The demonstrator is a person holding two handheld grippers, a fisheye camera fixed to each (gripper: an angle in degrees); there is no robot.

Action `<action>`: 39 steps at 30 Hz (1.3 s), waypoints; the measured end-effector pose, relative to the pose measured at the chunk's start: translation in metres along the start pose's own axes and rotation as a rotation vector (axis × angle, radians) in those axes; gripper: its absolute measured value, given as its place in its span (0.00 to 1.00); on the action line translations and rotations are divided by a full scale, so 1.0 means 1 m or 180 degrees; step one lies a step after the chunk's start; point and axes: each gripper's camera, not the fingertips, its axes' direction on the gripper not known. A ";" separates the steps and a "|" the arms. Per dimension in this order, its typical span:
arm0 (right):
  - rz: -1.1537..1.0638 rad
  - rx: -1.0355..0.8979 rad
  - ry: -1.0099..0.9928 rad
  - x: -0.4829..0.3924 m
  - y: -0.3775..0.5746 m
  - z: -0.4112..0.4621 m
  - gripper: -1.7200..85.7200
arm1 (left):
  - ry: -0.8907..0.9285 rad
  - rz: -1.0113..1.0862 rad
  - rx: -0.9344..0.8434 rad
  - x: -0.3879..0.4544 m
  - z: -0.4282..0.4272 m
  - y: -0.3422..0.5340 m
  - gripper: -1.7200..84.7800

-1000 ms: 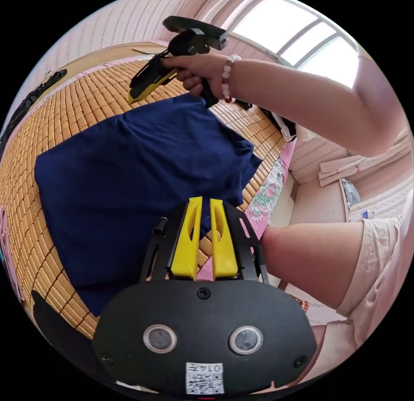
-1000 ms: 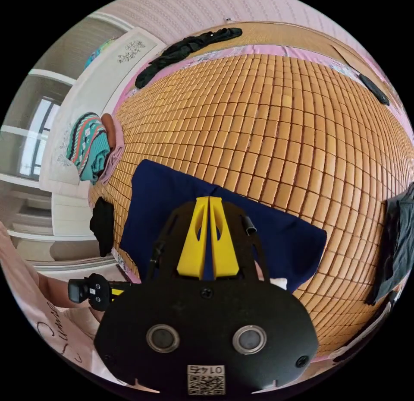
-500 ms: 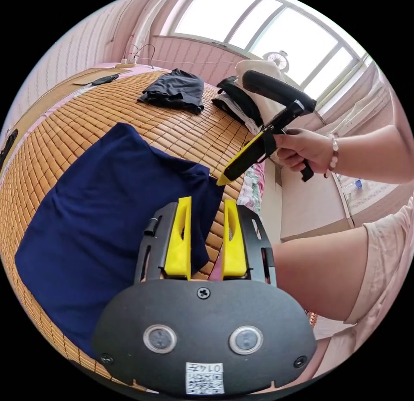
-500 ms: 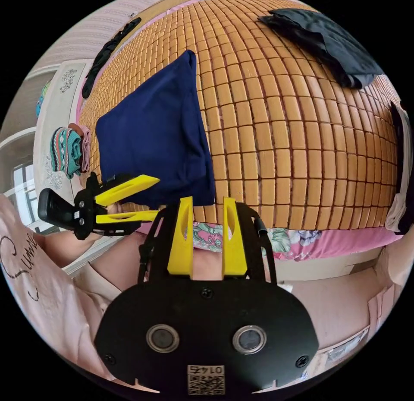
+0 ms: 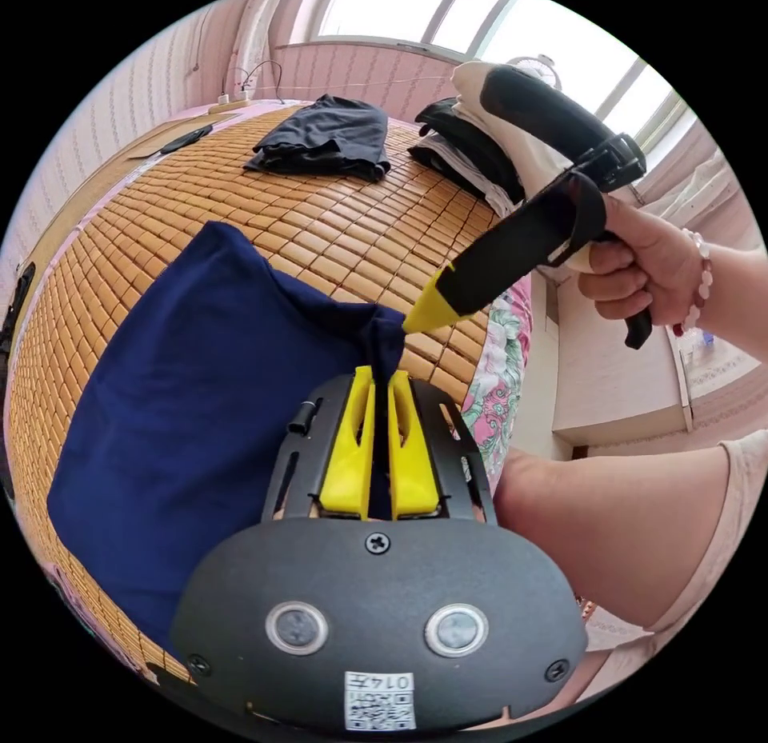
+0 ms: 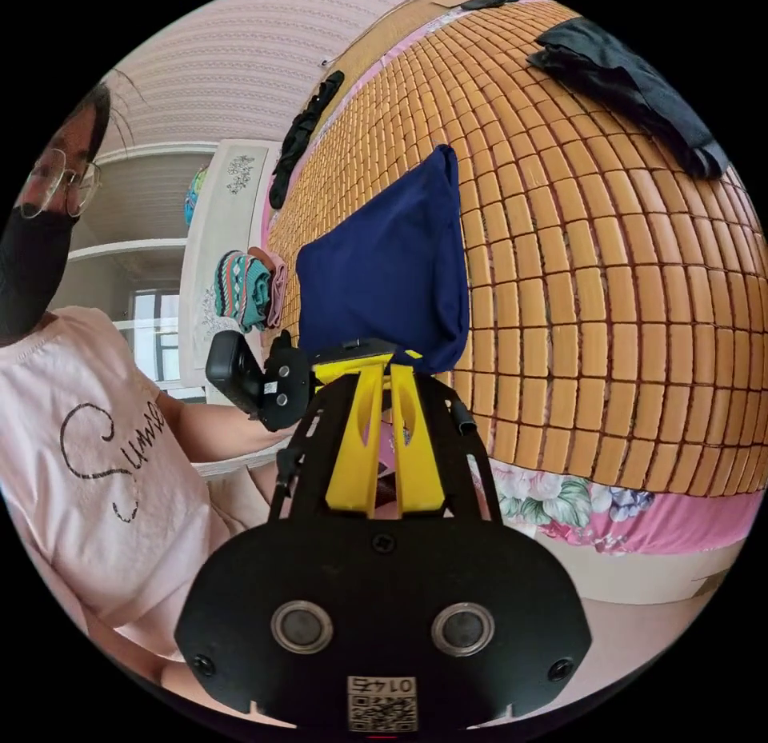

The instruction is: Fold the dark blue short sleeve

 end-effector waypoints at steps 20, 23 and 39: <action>0.1172 0.1042 -0.0824 0.093 0.020 0.008 0.07 | 0.0972 0.0137 0.0295 0.012 -0.085 0.041 0.01; 0.1026 0.1066 -0.0519 0.069 0.026 -0.024 0.06 | 0.1126 0.0017 0.0426 0.006 -0.092 0.033 0.01; -0.0445 0.0415 0.0732 -0.156 -0.093 0.109 0.15 | 0.0188 -0.1837 0.0821 -0.125 -0.165 0.125 0.04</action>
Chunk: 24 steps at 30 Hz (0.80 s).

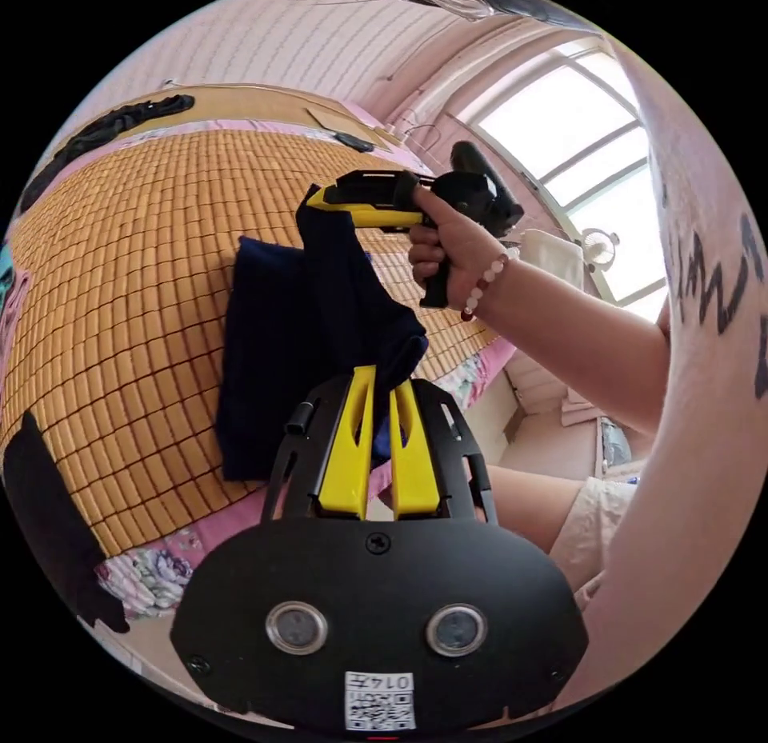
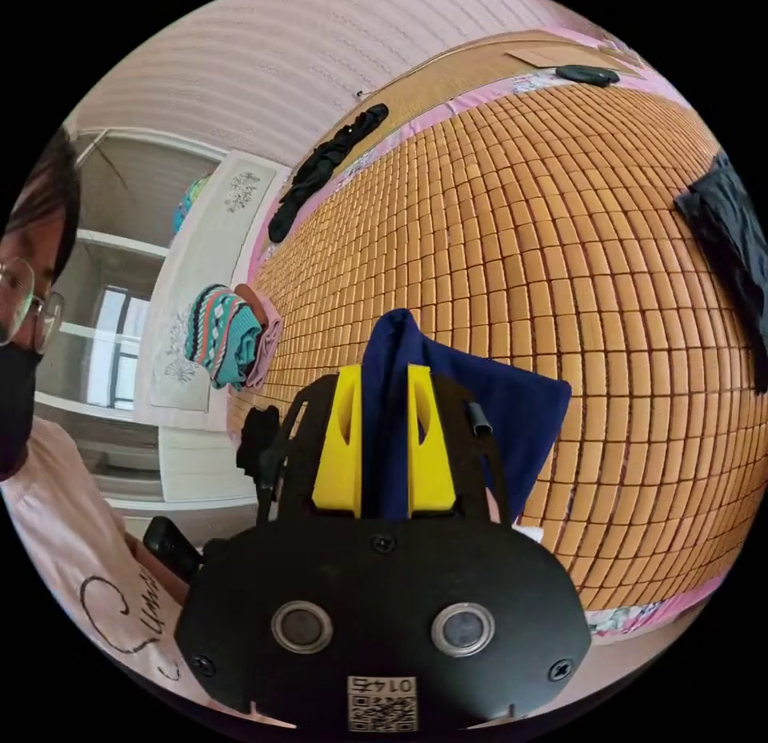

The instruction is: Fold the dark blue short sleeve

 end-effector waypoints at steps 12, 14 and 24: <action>-0.1128 -0.0660 0.0839 -0.056 -0.049 0.030 0.17 | -0.0813 -0.1060 -0.0494 -0.097 -0.007 0.038 0.03; -0.1390 -0.0792 0.0930 -0.065 -0.056 0.044 0.19 | -0.0761 -0.1095 -0.0321 -0.100 -0.011 0.033 0.06; -0.1842 -0.1203 0.1255 -0.077 -0.054 0.090 0.10 | -0.0737 -0.0980 -0.0229 -0.094 0.036 0.006 0.16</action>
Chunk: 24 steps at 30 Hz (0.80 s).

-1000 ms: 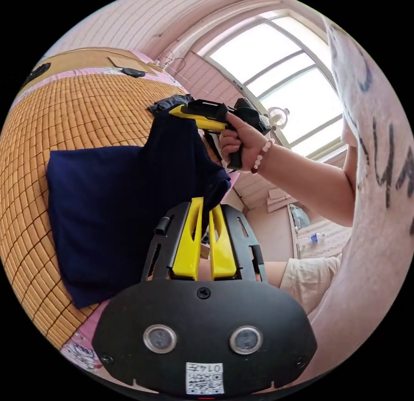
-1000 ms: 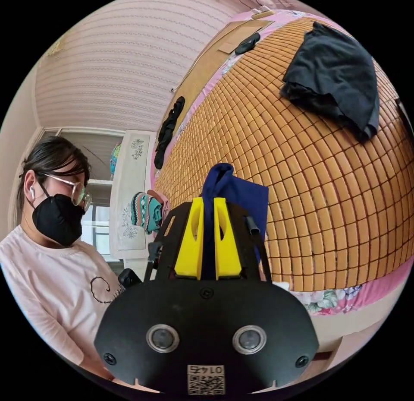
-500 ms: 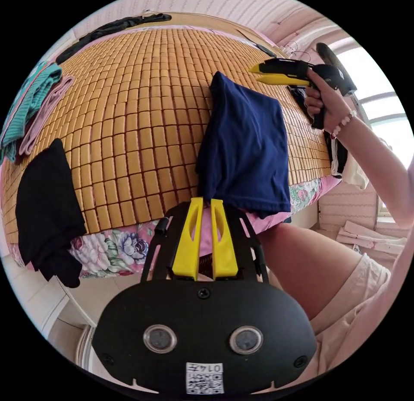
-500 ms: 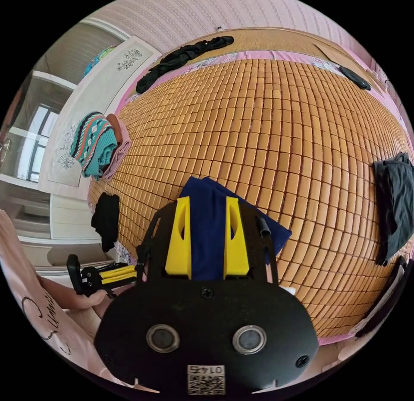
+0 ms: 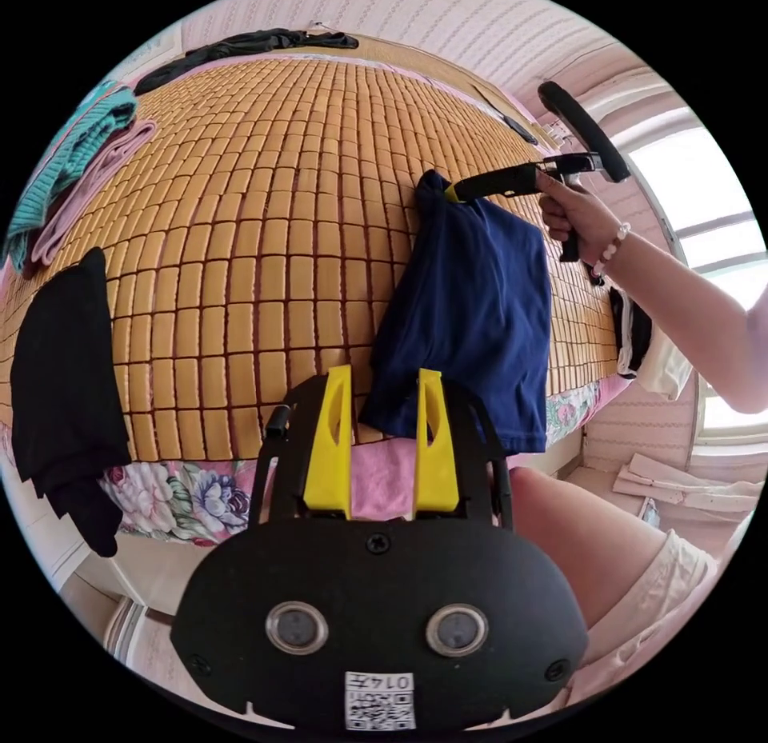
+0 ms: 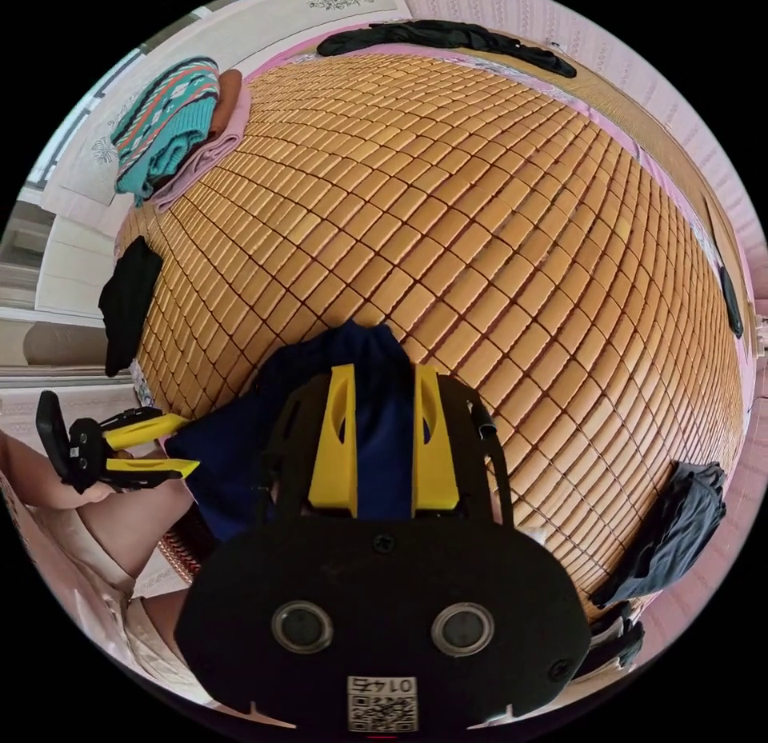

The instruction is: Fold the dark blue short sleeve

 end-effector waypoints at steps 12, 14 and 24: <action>-0.0048 0.0647 -0.0936 0.029 0.080 -0.069 0.03 | -0.0083 0.0615 -0.0053 0.034 0.000 -0.010 0.17; -0.0169 0.0697 -0.1187 0.030 0.097 -0.084 0.03 | -0.0103 0.0807 -0.0054 0.043 0.004 -0.013 0.17; -0.0197 0.0766 -0.2073 0.050 0.202 -0.137 0.03 | -0.0083 0.1800 -0.0050 0.091 -0.002 0.001 0.11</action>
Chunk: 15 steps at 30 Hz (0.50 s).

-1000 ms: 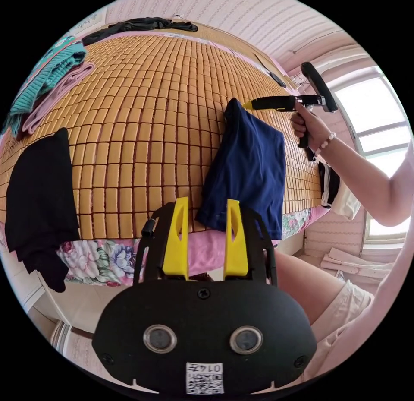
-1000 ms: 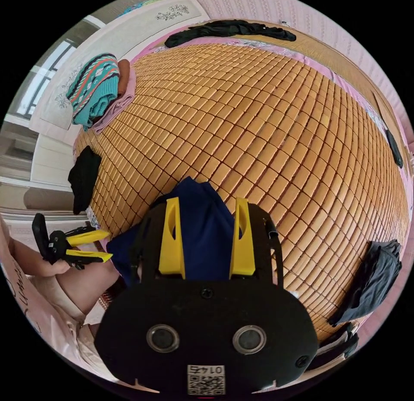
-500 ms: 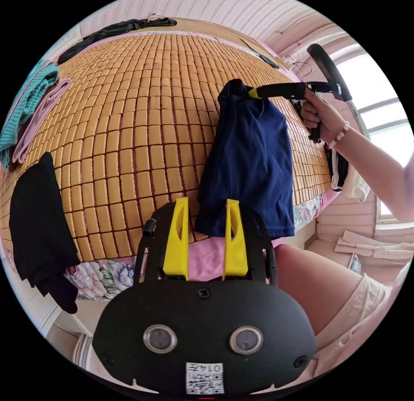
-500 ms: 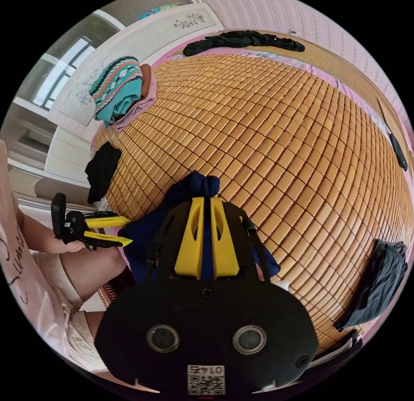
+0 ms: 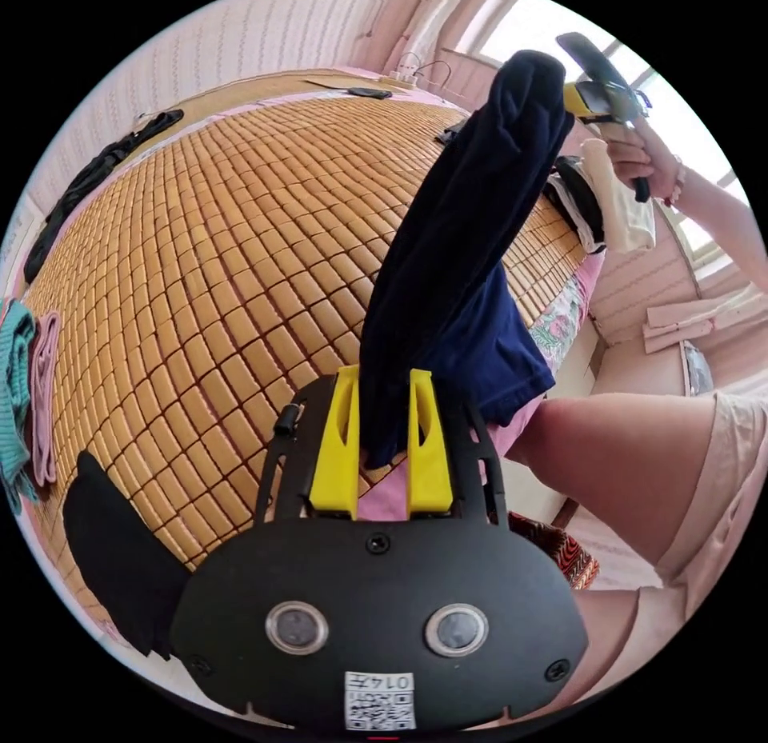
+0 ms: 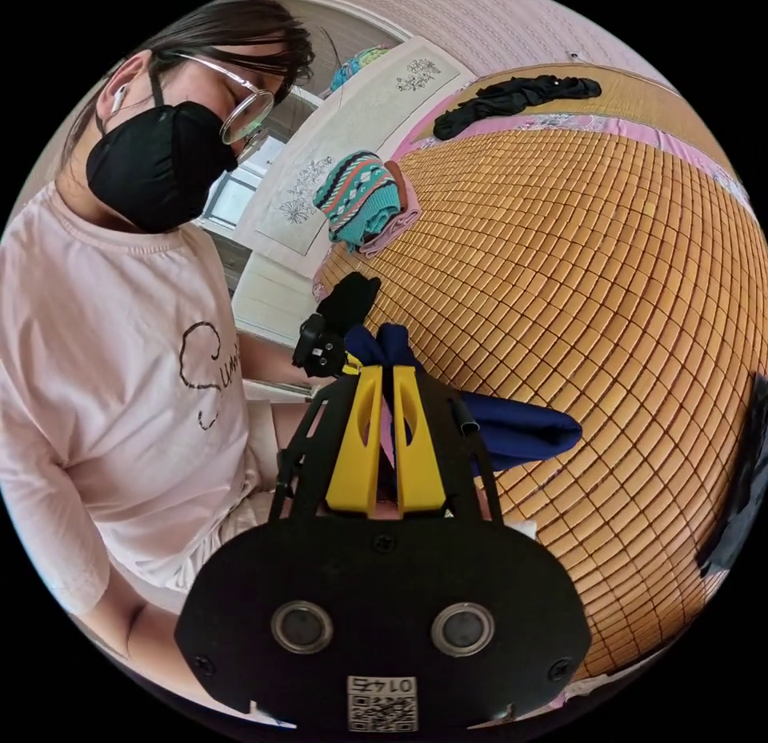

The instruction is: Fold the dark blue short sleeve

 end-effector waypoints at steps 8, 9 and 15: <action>0.0754 0.0786 0.0173 0.010 0.092 -0.052 0.03 | 0.0310 0.0597 -0.0072 0.037 -0.062 -0.038 0.08; 0.0963 0.0932 0.0306 0.011 0.113 -0.064 0.03 | 0.0421 0.0730 -0.0043 0.047 -0.077 -0.051 0.08; 0.1740 0.1629 0.0680 0.005 0.191 -0.138 0.03 | 0.1224 0.1205 0.0243 0.104 -0.103 -0.140 0.08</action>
